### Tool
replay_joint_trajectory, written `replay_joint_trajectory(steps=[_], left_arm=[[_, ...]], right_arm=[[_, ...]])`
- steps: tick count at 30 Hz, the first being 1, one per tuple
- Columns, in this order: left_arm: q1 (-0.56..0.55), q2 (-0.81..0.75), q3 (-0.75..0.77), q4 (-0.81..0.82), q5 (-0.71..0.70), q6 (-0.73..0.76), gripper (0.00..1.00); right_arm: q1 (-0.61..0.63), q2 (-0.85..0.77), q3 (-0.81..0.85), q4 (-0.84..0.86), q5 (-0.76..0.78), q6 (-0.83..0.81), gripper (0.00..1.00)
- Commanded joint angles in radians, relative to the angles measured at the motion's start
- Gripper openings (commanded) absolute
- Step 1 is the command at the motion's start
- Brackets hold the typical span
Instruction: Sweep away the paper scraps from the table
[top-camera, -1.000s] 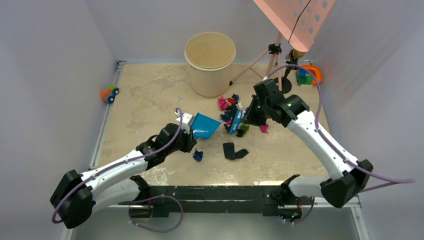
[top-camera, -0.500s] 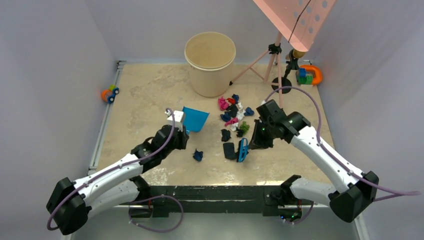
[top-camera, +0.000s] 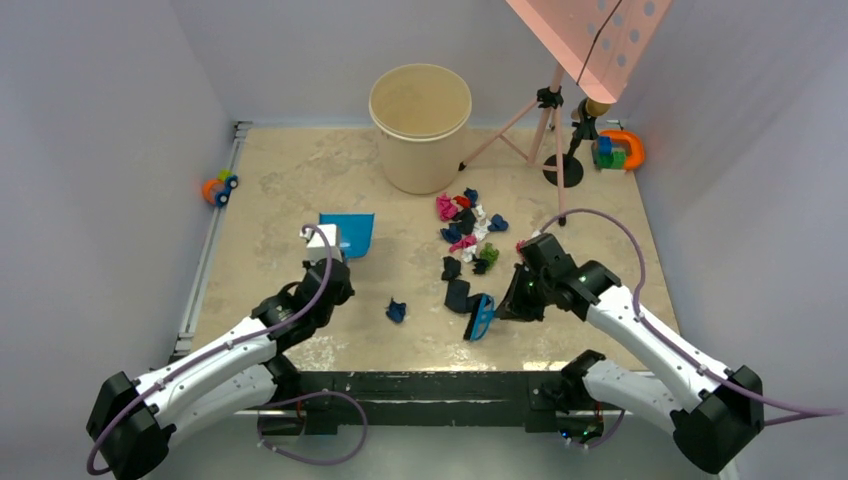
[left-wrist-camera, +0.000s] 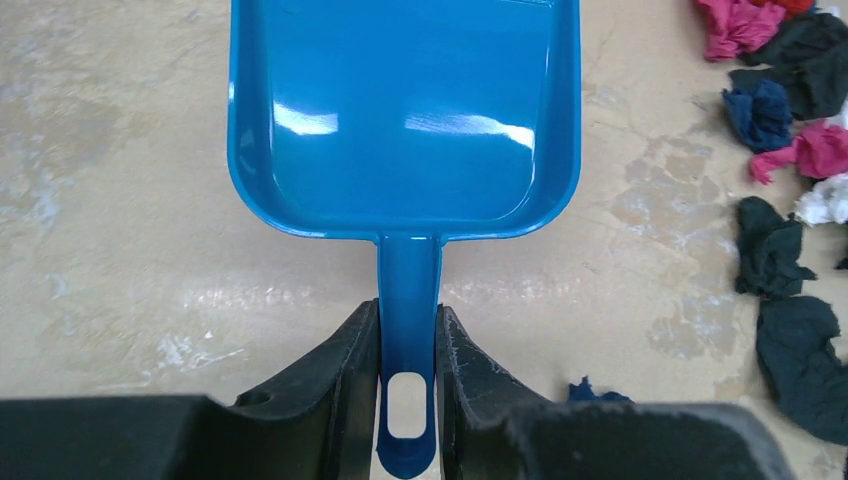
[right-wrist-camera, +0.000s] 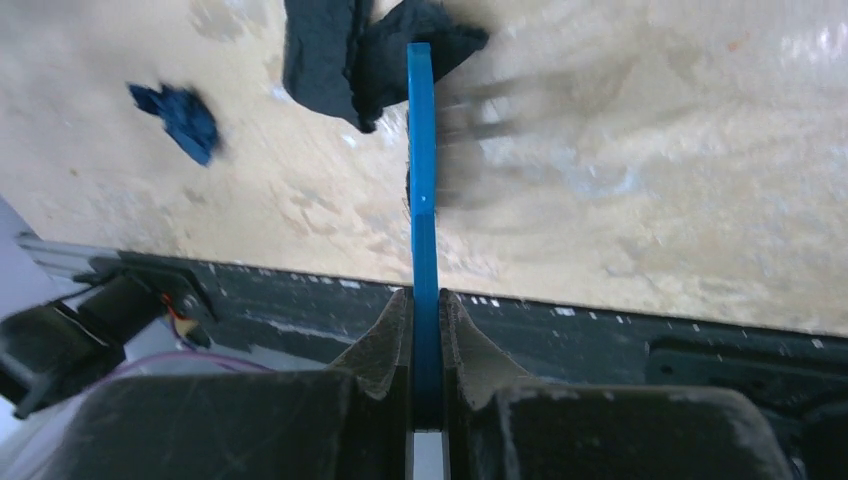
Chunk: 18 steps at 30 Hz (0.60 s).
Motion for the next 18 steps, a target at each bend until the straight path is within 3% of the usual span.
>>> replay_joint_trajectory(steps=[1,6,9,14,18], left_arm=[[-0.002,-0.005,0.02,-0.034,-0.111,-0.065,0.0],[-0.003,0.017,0.029,-0.028,-0.094,-0.053,0.0],[-0.003,0.038,0.044,-0.036,-0.09,-0.045,0.0],[-0.003,0.041,0.064,-0.098,-0.145,-0.09,0.0],[-0.003,0.03,0.066,-0.129,-0.182,-0.126,0.0]], right_arm=[[-0.005,0.057,0.062,0.152,0.117,0.064,0.0],[-0.02,0.147,0.217,0.162,0.296,0.066,0.0],[-0.023,0.178,0.336,0.16,0.316,0.009,0.0],[0.001,0.193,0.459,0.153,0.17,-0.226,0.0],[0.073,0.184,0.453,0.212,0.016,-0.311,0.0]])
